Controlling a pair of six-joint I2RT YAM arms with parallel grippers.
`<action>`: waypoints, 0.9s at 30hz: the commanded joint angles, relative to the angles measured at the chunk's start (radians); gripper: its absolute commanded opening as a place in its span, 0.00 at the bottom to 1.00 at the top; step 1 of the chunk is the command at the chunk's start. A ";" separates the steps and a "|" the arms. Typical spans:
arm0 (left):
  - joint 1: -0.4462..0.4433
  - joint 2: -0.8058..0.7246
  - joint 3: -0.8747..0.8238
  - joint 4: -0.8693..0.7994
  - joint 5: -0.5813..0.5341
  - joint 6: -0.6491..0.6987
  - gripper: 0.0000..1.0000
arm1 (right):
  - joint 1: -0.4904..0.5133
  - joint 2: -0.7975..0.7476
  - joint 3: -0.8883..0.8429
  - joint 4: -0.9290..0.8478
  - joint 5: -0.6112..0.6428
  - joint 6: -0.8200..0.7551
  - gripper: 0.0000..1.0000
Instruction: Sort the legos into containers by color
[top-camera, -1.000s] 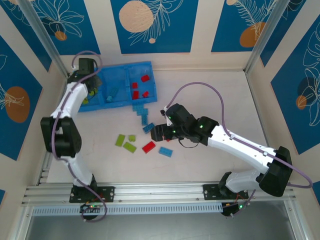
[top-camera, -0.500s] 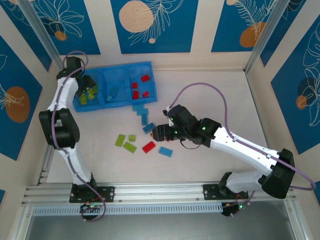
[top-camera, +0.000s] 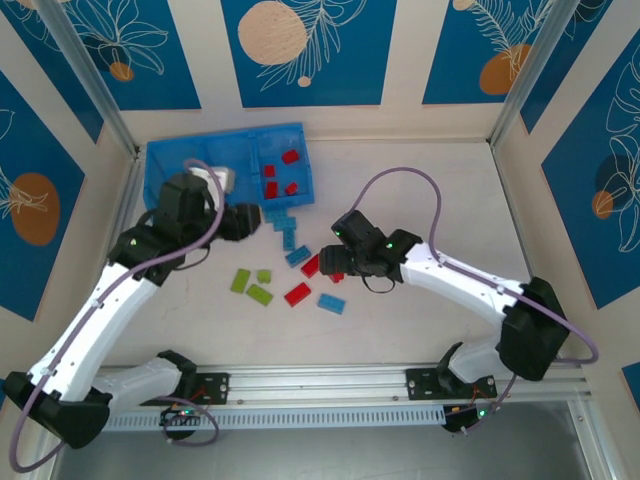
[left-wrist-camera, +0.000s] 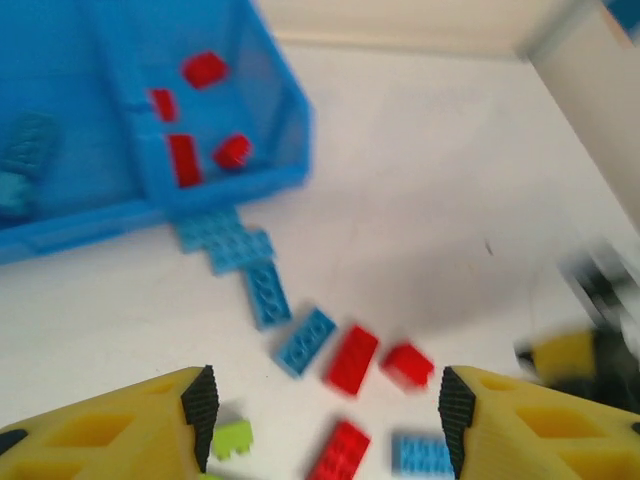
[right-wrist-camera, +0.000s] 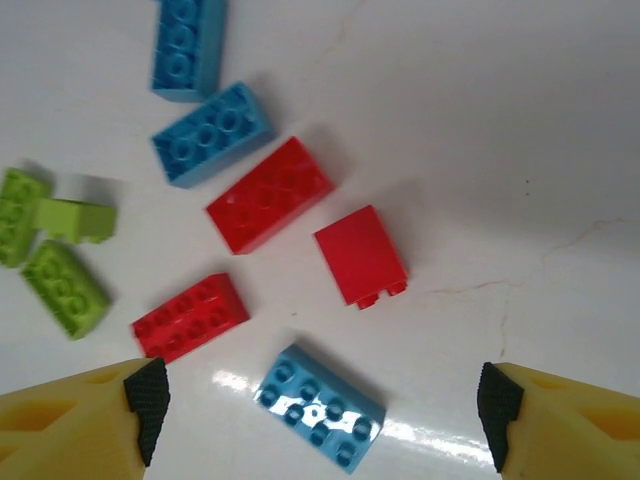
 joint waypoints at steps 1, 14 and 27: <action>-0.045 0.024 -0.046 -0.133 0.181 0.303 0.68 | -0.024 0.096 -0.003 0.011 -0.015 -0.018 0.83; -0.052 -0.005 -0.147 -0.194 0.304 0.488 0.85 | -0.007 0.367 0.073 0.066 -0.006 -0.113 0.46; -0.050 -0.059 -0.164 -0.161 0.206 0.477 0.88 | 0.013 0.188 0.098 0.101 0.061 -0.131 0.27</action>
